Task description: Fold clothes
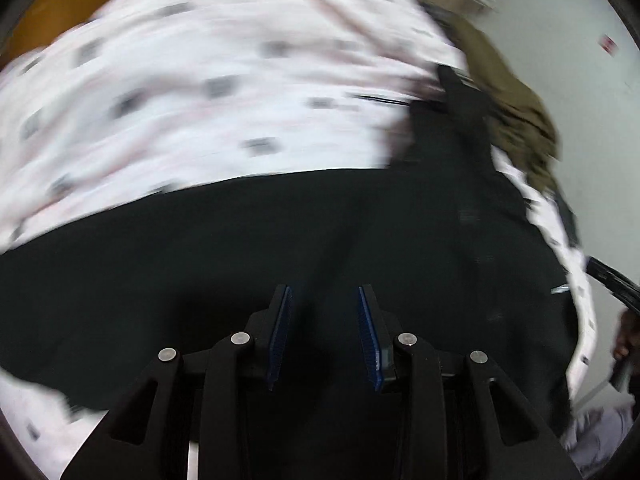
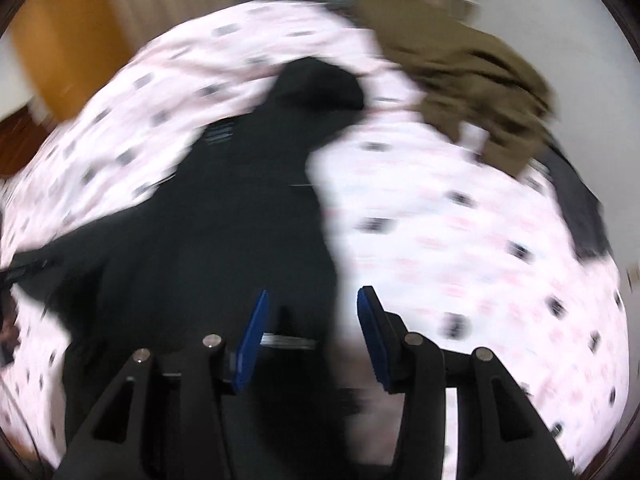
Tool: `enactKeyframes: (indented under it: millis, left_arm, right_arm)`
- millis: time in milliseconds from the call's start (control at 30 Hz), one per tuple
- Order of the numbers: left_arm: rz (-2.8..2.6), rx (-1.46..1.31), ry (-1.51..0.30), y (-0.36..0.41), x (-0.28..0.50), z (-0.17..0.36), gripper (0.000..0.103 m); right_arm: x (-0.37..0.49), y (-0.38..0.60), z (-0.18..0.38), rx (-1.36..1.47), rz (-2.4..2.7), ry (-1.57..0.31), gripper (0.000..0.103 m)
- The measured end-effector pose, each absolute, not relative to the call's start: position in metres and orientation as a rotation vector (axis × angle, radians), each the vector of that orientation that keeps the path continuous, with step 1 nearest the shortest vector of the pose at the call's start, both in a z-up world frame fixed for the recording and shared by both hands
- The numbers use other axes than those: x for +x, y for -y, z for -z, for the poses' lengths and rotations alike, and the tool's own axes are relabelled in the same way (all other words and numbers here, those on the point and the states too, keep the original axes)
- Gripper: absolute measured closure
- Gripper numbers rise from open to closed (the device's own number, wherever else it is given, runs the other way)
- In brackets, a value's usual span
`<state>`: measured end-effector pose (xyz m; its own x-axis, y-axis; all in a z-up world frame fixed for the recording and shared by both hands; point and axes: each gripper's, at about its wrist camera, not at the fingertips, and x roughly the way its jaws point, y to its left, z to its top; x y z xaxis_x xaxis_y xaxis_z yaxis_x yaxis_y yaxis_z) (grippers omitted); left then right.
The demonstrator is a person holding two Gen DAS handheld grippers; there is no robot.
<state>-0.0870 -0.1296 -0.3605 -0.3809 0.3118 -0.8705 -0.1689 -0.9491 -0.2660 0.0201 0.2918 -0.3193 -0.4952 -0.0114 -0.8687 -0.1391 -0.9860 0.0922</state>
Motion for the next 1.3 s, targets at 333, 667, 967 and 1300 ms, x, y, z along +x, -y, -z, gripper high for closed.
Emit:
enactKeyframes:
  millis: [333, 667, 967, 1300]
  left_arm:
    - [-2.264, -1.548, -0.068, -0.137, -0.09, 0.334, 0.072]
    - [-2.418, -1.903, -0.132, -0.213, -0.044, 0.376, 0.061]
    - [-2.457, -2.104, -0.037, -0.183, -0.049, 0.414, 0.094]
    - [-2.673, -2.071, 0.38, -0.038, -0.008, 0.369, 0.1]
  right_arm:
    - [0.044, -0.386, 0.377, -1.674, -2.709, -0.374, 0.055]
    - [0.055, -0.429, 0.383, -1.77, -2.816, -0.467, 0.055]
    - [0.04, -0.447, 0.393, -1.824, -2.851, -0.597, 0.055]
    - [0.022, -0.391, 0.406, -1.939, -2.95, -0.714, 0.054]
